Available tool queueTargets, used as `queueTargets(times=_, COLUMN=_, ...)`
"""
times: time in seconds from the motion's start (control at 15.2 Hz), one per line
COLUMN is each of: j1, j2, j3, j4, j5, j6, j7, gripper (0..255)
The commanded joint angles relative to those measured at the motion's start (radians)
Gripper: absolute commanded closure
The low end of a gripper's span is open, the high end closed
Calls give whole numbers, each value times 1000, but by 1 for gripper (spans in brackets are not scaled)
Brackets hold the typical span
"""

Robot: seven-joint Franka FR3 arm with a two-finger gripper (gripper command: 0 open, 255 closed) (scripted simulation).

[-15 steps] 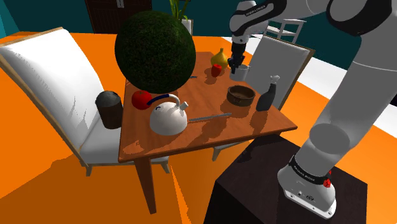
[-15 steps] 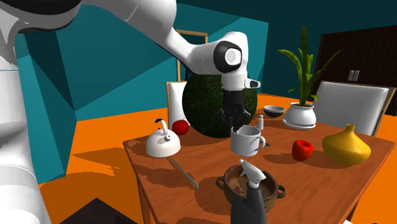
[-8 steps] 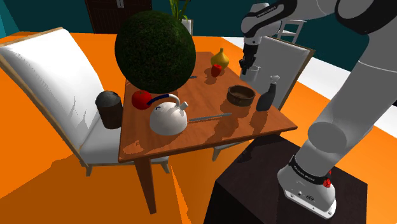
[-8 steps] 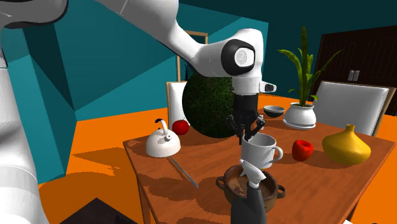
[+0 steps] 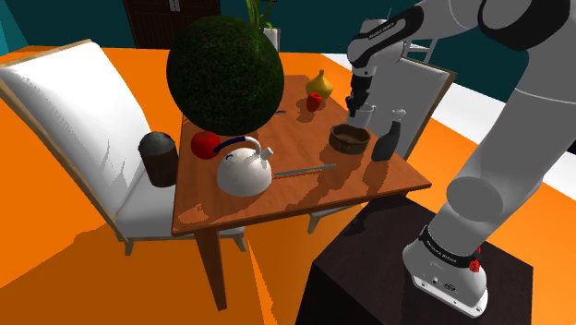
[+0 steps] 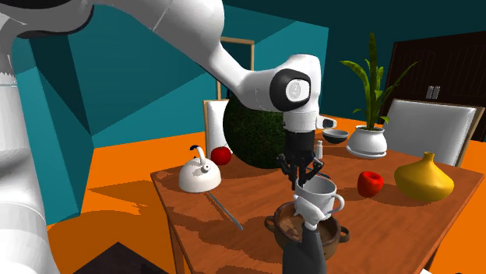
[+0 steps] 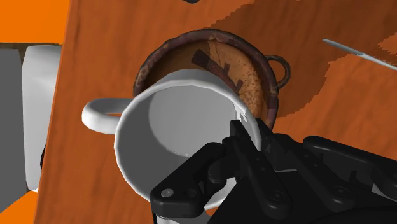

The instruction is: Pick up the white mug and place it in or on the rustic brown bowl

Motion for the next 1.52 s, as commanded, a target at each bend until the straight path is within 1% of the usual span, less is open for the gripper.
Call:
queueTargets(times=0.0, j1=0, j2=13, j3=1, j4=-12, j5=3, j6=25, j7=0, gripper=255)
queueTargets(times=0.4, j1=-2, j2=58, j3=2, j4=-50, j5=13, j6=107, j7=-4, gripper=255)
queueTargets(times=0.92, j1=-3, j2=58, j3=2, j4=-50, j5=13, j6=107, j7=-4, gripper=255)
queueTargets(times=0.99, j1=-3, j2=58, j3=2, j4=-50, j5=13, j6=107, j7=-4, gripper=0)
queueTargets(times=1.32, j1=-3, j2=58, j3=2, j4=-49, j5=13, j6=107, j7=-4, gripper=0)
queueTargets(times=1.45, j1=1, j2=23, j3=2, j4=-21, j5=5, j6=44, j7=2, gripper=0)
